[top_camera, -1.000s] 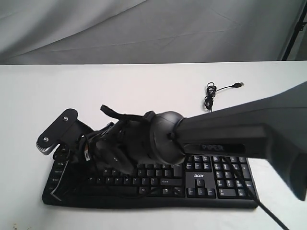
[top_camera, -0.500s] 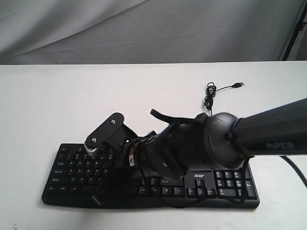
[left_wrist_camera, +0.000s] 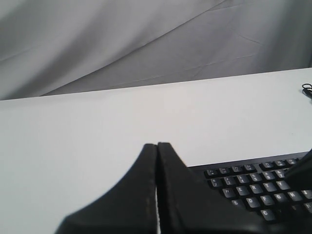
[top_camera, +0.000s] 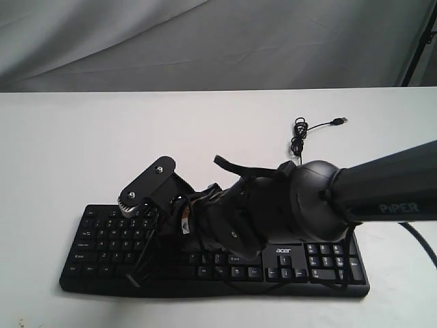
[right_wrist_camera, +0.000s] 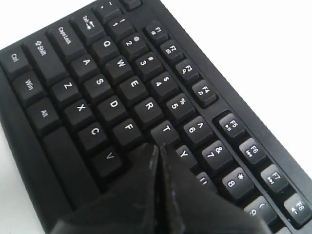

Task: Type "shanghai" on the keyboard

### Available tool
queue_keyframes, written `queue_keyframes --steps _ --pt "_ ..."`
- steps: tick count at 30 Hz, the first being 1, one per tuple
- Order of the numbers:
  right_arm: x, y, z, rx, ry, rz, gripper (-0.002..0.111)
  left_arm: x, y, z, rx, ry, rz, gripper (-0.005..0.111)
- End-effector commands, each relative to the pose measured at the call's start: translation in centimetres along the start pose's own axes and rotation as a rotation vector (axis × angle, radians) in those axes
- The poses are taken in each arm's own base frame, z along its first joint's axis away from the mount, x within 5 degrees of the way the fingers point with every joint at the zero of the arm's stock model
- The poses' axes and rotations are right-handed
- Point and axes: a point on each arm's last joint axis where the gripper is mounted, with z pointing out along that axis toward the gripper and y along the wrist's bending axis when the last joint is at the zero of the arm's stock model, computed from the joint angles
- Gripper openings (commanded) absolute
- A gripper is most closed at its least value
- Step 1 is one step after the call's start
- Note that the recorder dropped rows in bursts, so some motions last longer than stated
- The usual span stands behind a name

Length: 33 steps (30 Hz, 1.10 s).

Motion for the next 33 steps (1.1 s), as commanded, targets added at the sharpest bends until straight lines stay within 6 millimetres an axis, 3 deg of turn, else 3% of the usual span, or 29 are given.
queue_keyframes --steps 1,17,33 --pt "0.0 0.0 -0.1 0.002 -0.014 -0.004 0.0 0.1 0.0 0.0 0.004 -0.004 -0.001 0.0" --pt "1.2 0.0 1.4 0.001 0.026 -0.016 0.0 0.1 0.0 0.0 0.004 -0.004 -0.001 0.0" --pt "1.6 0.0 1.3 -0.005 0.077 -0.03 0.0 0.1 0.0 0.0 0.004 -0.004 -0.001 0.0"
